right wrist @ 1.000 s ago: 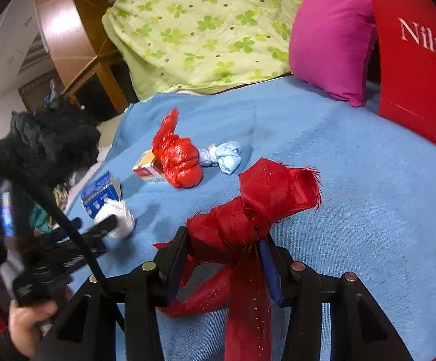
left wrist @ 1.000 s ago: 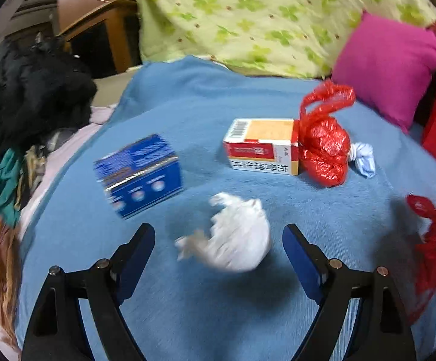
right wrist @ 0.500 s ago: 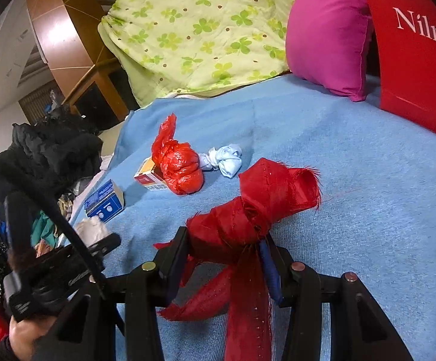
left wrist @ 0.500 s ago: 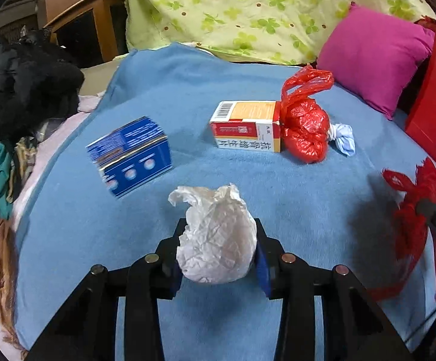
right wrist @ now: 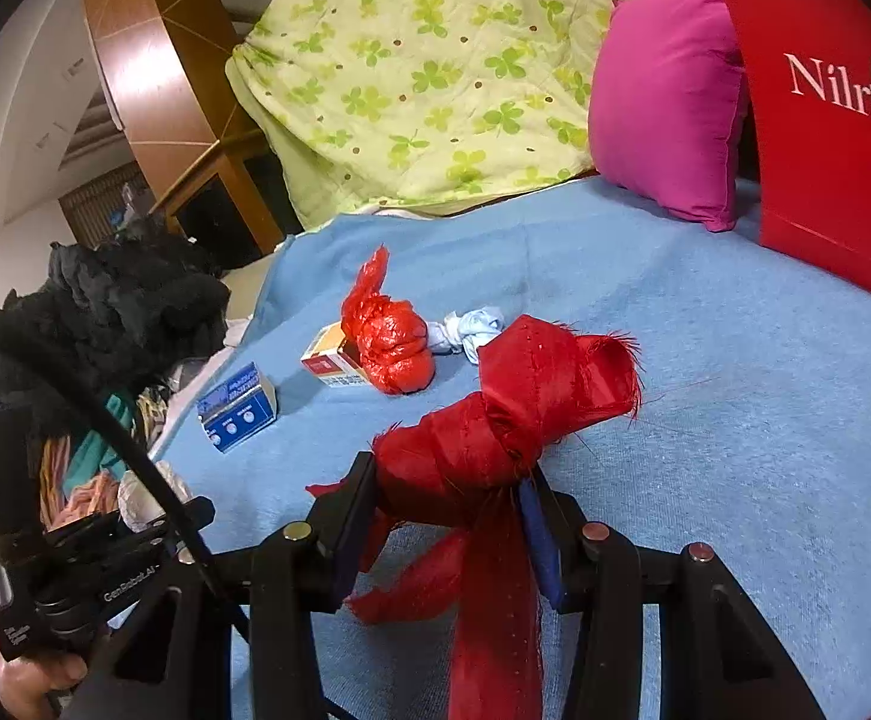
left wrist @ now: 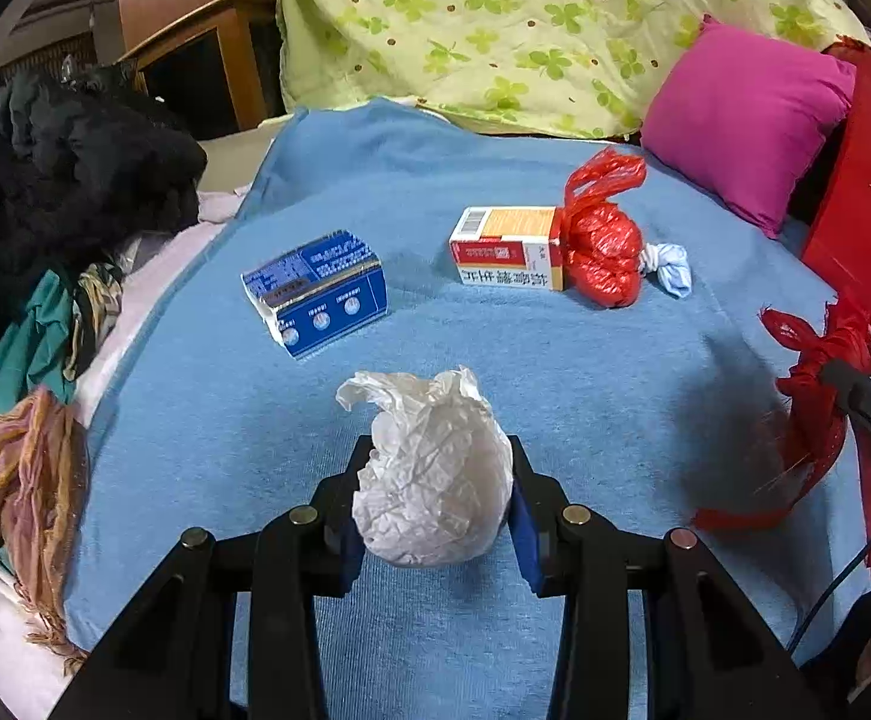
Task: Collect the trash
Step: 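Carry the tissue and red ribbon bag over the red wastebasket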
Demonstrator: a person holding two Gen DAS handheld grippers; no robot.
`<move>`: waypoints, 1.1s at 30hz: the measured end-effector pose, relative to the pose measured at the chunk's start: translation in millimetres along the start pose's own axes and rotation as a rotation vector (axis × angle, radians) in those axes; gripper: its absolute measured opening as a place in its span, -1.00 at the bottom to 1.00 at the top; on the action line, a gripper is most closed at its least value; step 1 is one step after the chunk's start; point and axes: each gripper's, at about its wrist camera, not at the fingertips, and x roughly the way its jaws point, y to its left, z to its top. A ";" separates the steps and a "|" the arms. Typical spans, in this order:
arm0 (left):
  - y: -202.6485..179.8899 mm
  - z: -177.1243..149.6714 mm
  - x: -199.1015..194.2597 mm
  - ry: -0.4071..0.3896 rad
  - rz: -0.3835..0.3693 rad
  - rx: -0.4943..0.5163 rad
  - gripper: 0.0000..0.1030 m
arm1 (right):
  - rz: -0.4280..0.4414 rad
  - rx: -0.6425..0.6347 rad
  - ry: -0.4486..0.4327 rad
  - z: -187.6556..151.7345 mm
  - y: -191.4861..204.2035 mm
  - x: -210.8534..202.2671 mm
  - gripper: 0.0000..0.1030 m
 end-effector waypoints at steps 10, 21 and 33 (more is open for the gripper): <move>-23.4 10.0 -8.6 -0.008 -0.010 0.021 -0.19 | 0.040 0.019 -0.015 2.7 -2.7 -4.0 -0.06; -38.1 7.1 -8.0 0.011 -0.019 0.035 -0.19 | 0.059 0.025 -0.027 3.1 -4.5 -8.0 -0.06; -59.8 16.6 -34.0 -0.022 -0.056 0.060 -0.19 | 0.028 0.072 -0.137 4.7 -28.7 -71.8 -0.06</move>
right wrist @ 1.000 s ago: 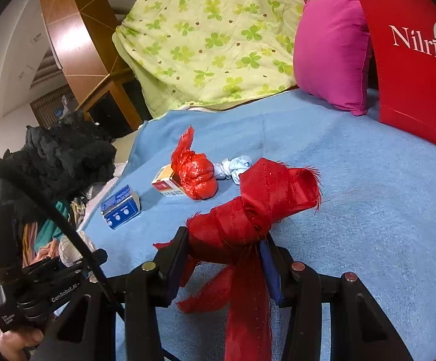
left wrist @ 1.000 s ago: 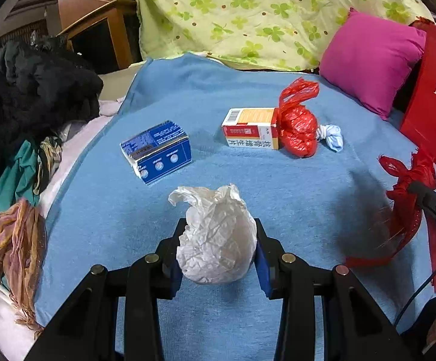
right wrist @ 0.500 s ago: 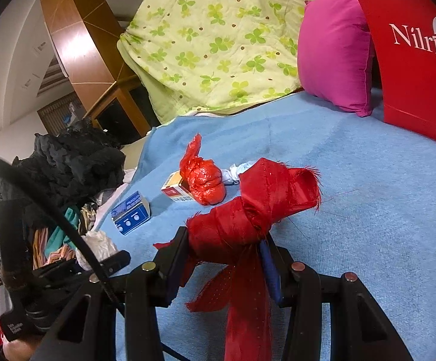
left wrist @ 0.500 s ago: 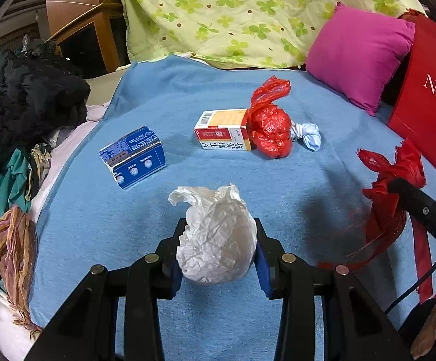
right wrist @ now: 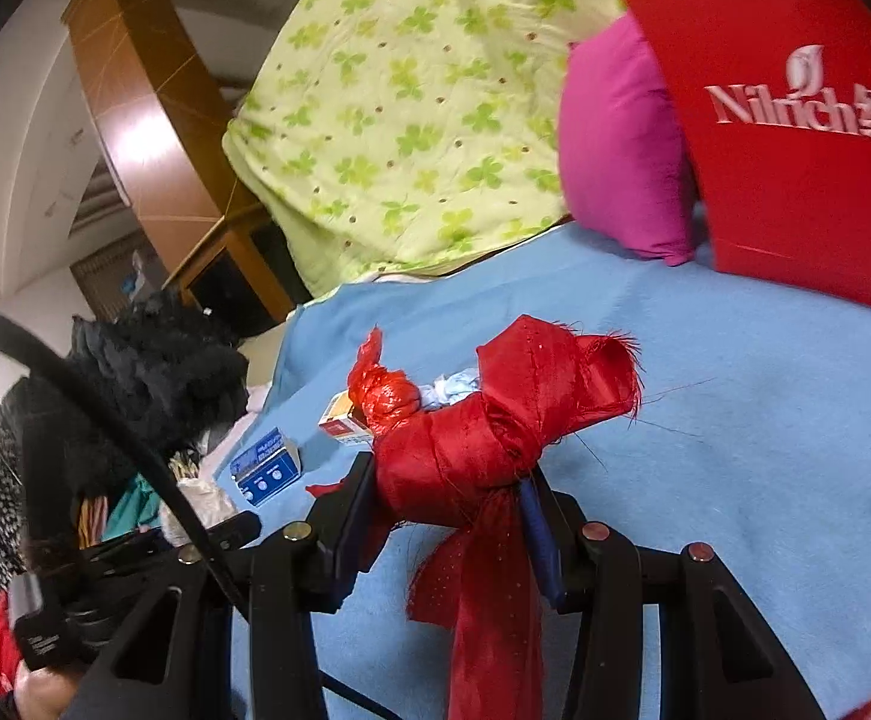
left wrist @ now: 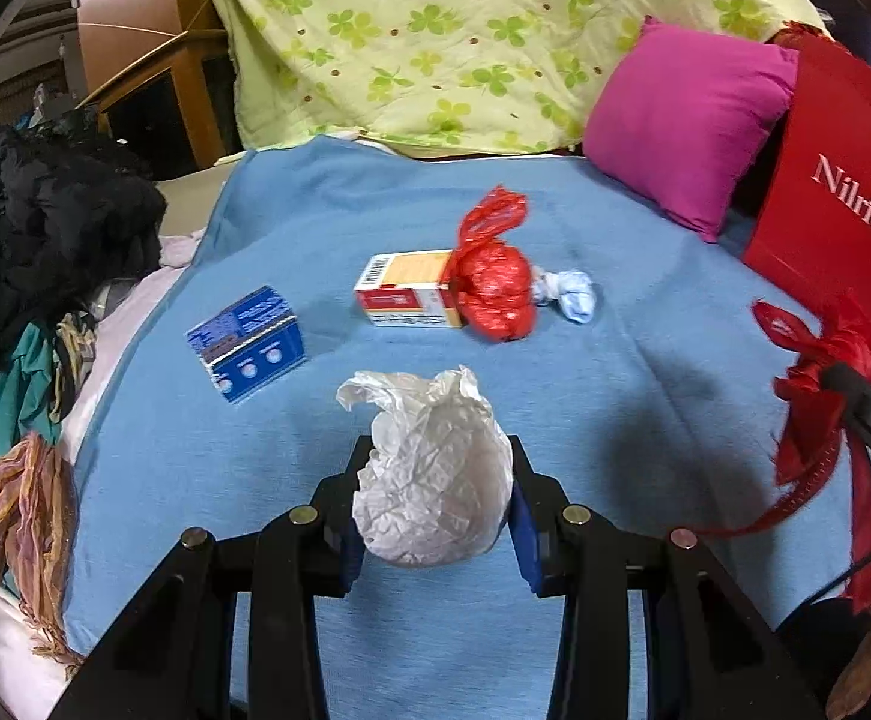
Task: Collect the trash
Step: 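Carry the tissue and red ribbon bag over the red wastebasket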
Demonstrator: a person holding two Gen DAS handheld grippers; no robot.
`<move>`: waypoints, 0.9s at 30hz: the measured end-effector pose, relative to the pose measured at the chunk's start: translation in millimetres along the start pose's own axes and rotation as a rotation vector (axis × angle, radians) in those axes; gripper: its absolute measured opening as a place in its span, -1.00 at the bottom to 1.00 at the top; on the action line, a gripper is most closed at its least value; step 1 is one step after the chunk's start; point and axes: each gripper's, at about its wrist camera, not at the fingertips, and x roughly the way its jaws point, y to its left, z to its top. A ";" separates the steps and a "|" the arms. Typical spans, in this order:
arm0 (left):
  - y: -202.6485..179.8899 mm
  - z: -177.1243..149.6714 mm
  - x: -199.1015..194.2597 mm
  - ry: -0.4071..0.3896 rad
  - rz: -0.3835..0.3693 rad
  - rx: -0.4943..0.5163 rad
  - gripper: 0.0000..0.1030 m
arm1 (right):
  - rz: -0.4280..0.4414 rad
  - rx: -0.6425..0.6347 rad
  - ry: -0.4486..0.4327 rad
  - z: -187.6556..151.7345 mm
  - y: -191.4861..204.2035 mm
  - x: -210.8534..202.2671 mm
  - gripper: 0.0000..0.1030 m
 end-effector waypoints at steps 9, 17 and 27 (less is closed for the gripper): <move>-17.8 5.6 -22.4 -0.029 -0.031 0.019 -0.19 | -0.065 -0.048 -0.048 13.4 -18.2 -66.2 -0.06; -26.4 11.5 -43.3 -0.061 -0.053 0.021 -0.19 | -0.181 -0.057 -0.065 7.4 -54.3 -131.3 -0.06; -62.4 10.8 -59.5 -0.080 -0.125 0.062 -0.19 | -0.406 0.126 -0.032 -54.7 -133.5 -211.8 -0.06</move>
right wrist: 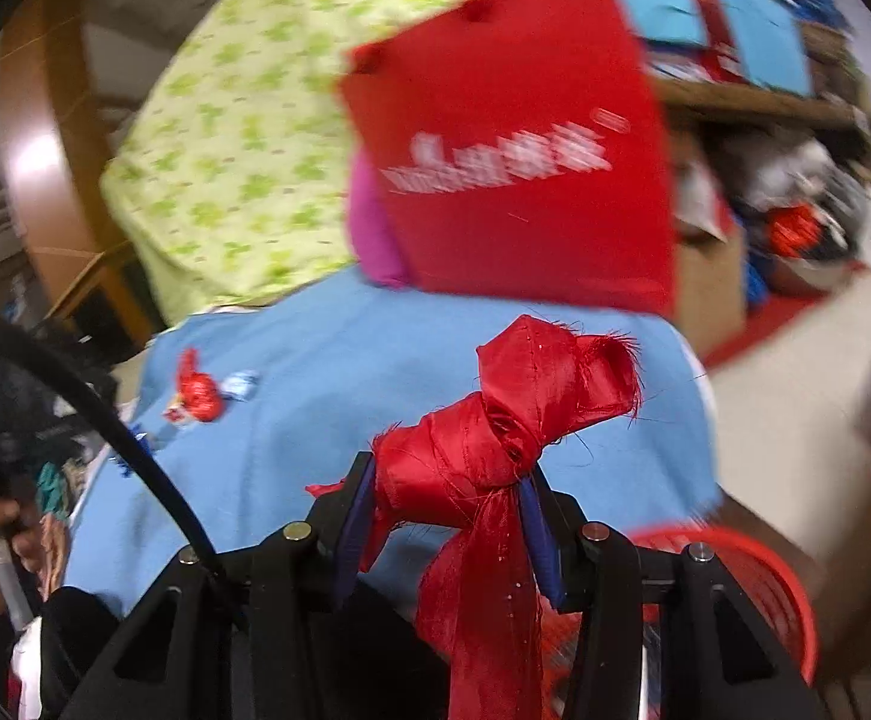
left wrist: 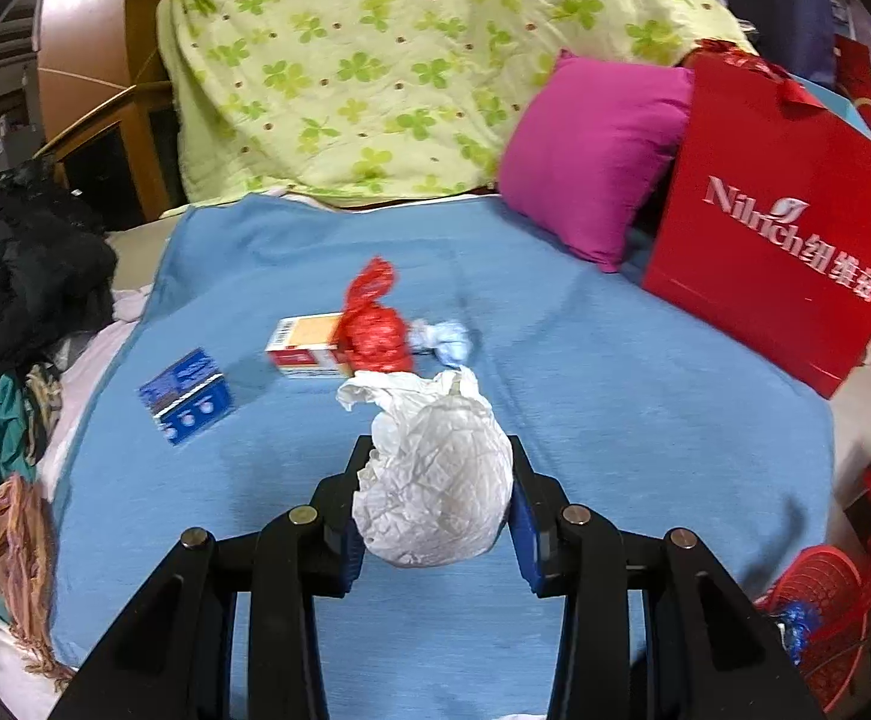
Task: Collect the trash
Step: 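Carry the tissue and red ribbon bag over the red wastebasket, then open both grippers to drop the tissue and red bag into the basket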
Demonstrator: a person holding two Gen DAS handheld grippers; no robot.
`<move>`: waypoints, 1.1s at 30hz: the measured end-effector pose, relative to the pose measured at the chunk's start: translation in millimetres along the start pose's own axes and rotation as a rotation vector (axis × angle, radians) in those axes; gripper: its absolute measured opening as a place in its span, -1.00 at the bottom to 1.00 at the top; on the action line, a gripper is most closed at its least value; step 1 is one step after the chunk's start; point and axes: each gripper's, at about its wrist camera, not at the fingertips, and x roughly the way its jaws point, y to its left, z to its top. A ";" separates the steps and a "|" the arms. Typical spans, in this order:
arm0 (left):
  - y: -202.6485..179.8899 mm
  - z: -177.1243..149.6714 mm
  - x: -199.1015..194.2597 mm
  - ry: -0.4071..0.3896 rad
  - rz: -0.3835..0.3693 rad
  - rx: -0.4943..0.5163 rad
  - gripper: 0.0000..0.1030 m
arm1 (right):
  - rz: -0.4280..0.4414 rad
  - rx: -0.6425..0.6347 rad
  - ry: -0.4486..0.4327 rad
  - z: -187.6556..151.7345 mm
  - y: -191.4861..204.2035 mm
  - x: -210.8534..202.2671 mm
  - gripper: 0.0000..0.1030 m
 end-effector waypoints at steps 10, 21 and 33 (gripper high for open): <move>-91.4 -20.1 -5.9 0.026 -0.165 0.138 -0.19 | -0.161 0.175 0.067 -53.2 -82.2 -19.3 -0.06; -220.7 -54.2 -32.5 0.049 -0.389 0.343 -0.19 | -0.226 0.193 0.117 -71.4 -116.6 -22.9 -0.05; -292.5 -94.7 -31.3 0.140 -0.535 0.504 -0.19 | -0.267 0.185 0.162 -78.0 -134.1 -27.2 0.15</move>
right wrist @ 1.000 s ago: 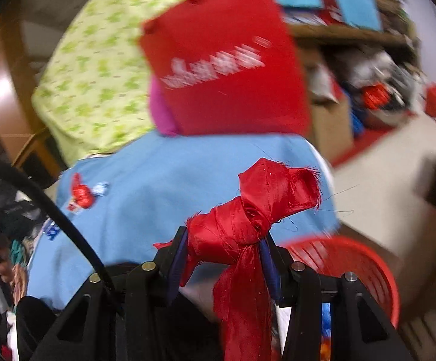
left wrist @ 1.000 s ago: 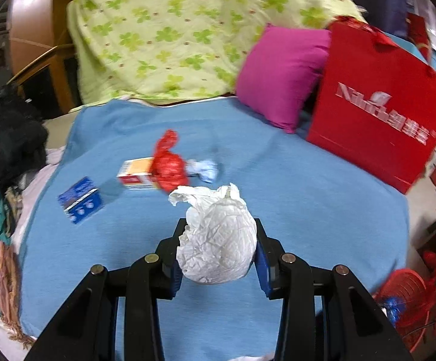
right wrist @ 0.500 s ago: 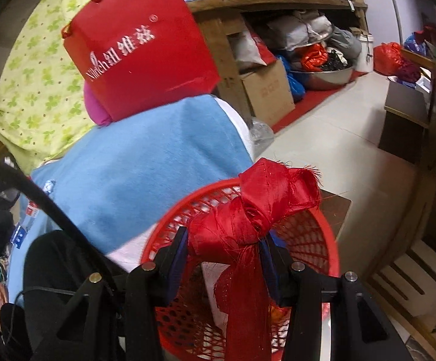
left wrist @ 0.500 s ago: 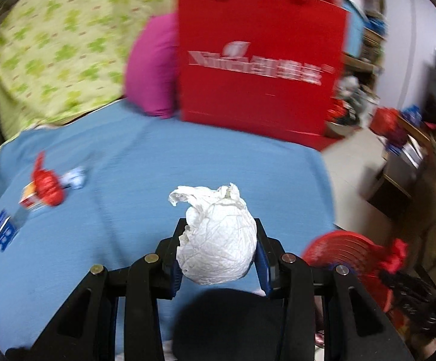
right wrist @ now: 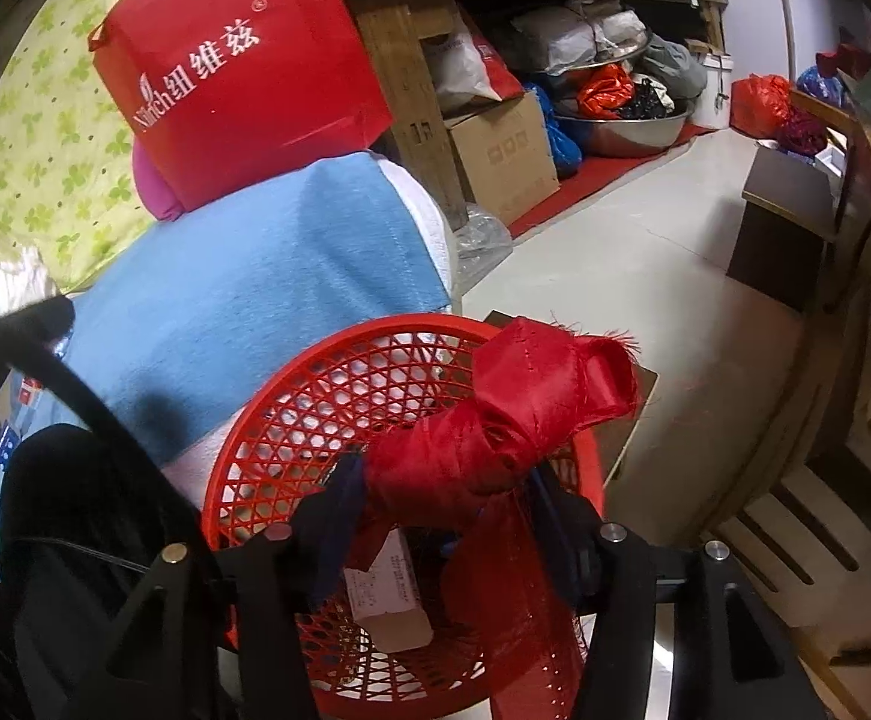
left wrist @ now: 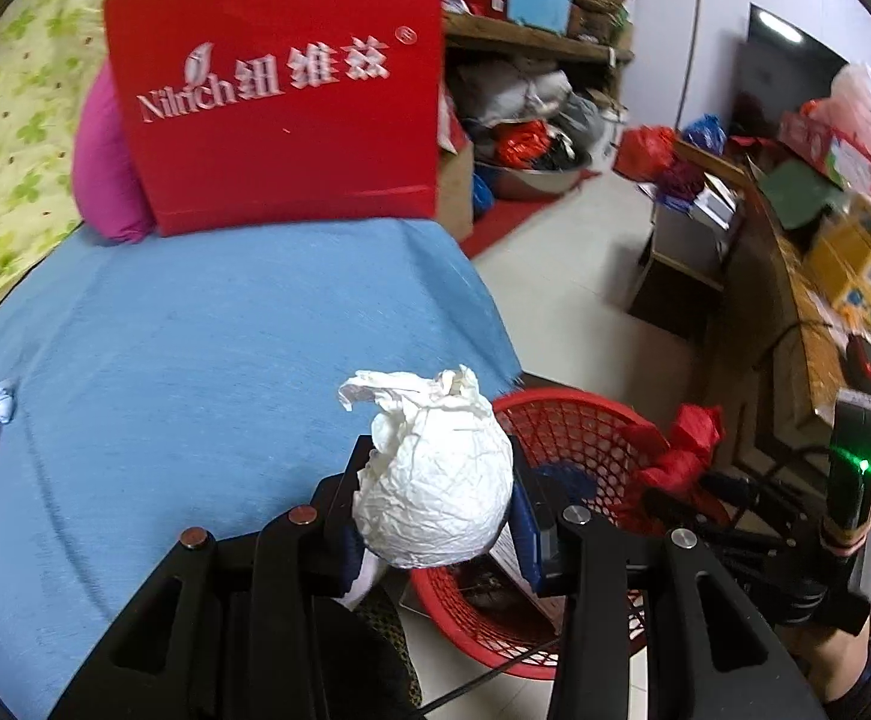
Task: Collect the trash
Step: 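Open both grippers to drop the tissue and red bag into the basket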
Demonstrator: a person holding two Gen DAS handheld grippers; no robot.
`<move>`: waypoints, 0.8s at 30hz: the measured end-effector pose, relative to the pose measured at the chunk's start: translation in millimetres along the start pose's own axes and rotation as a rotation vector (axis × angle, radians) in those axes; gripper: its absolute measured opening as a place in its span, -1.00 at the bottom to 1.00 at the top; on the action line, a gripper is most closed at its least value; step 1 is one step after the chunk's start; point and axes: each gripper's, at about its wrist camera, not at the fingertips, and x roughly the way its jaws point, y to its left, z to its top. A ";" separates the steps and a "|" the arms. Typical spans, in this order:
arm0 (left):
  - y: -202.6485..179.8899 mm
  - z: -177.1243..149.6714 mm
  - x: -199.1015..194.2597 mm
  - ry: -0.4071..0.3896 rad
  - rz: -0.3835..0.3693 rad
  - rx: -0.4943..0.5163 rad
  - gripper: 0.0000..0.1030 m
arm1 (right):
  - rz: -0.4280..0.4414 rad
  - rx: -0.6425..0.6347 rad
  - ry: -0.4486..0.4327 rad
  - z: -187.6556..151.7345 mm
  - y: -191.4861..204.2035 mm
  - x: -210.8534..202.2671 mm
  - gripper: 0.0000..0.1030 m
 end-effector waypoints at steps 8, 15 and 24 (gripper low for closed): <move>-7.8 3.0 6.5 0.020 -0.011 0.014 -0.19 | -0.002 -0.006 0.003 2.1 0.7 2.2 0.26; -12.6 1.9 16.0 0.044 -0.044 0.025 -0.19 | -0.004 0.033 -0.105 12.3 -1.7 -22.5 0.27; -27.4 -2.9 29.0 0.107 -0.115 0.062 -0.18 | 0.013 0.057 -0.271 16.7 -10.8 -60.3 0.27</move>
